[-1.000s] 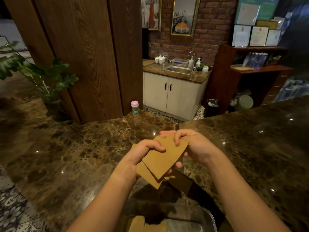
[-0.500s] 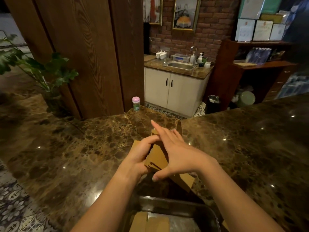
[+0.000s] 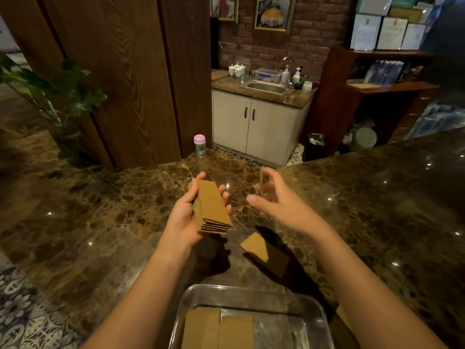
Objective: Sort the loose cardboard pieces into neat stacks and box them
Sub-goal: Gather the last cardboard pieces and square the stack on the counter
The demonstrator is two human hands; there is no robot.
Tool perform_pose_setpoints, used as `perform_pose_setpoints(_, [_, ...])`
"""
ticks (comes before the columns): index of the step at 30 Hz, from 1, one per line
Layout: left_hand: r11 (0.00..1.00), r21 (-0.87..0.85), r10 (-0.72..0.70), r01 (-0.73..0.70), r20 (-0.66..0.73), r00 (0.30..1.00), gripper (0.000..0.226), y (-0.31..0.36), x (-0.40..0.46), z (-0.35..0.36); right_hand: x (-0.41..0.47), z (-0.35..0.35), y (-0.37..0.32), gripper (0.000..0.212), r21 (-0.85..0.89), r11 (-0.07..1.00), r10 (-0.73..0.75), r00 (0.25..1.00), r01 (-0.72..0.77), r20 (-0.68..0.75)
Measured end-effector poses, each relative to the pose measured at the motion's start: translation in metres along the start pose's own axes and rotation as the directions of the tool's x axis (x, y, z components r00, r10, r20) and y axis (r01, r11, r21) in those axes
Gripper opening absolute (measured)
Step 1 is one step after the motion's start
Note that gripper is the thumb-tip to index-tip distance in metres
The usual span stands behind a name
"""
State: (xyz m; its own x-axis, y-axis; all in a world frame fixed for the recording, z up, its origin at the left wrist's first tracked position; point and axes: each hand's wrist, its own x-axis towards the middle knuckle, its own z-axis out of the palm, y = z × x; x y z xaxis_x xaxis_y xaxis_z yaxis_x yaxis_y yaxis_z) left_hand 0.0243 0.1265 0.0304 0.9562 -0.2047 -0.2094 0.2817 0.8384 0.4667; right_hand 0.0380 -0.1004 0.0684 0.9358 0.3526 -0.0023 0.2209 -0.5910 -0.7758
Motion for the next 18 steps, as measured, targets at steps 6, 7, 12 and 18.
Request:
perform_pose_setpoints(6, [0.997,-0.045,-0.069,0.064,-0.122,0.99,0.03,-0.001,0.004,-0.027,-0.007,0.036,0.052,0.074,-0.682,0.658,0.547,0.825,-0.32,0.141])
perform_pose_setpoints(7, [0.998,-0.043,-0.056,0.05,-0.14,0.989,0.029,-0.002,0.005,-0.028,-0.007,0.042,0.056,0.075,-0.705,0.631,0.56,0.819,-0.323,0.127])
perform_pose_setpoints(12, [0.997,-0.051,0.034,-0.052,-0.311,0.95,0.042,0.013,0.008,-0.046,-0.004,0.056,0.062,0.073,-0.693,0.636,0.559,0.822,-0.34,0.11])
perform_pose_setpoints(18, [0.992,0.123,0.085,-0.039,-0.396,0.914,0.049,0.047,0.002,-0.077,0.04,0.069,0.035,0.011,0.197,0.77,0.557,0.791,-0.606,0.253])
